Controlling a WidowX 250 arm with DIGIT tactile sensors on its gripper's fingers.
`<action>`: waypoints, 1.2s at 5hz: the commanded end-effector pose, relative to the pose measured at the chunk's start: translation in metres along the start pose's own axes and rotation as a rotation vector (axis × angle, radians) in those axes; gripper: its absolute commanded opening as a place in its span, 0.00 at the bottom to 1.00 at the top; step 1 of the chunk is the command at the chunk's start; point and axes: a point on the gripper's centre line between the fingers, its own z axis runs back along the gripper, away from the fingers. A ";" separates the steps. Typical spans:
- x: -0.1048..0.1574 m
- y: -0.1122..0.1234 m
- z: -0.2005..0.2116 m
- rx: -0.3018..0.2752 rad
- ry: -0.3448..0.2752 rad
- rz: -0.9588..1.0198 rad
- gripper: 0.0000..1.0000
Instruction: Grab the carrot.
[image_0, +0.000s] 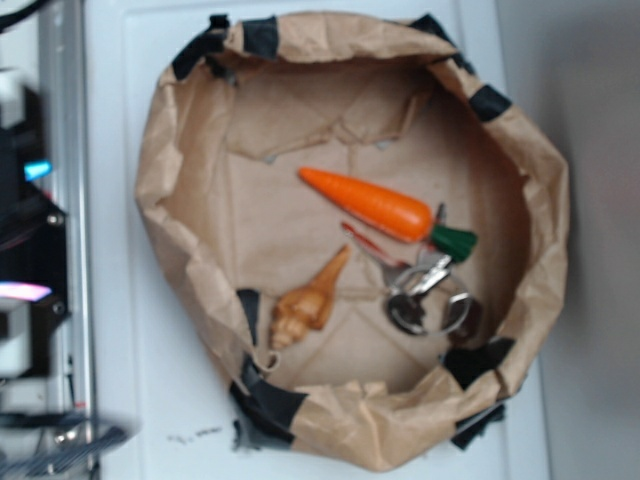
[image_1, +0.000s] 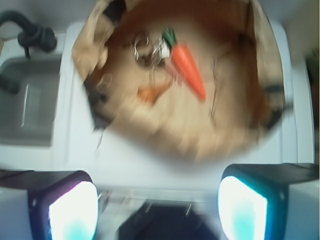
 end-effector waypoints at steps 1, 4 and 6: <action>0.091 0.042 -0.054 -0.036 -0.090 -0.026 1.00; 0.095 0.021 -0.162 0.065 0.004 -0.224 1.00; 0.089 0.034 -0.181 0.108 0.053 -0.202 1.00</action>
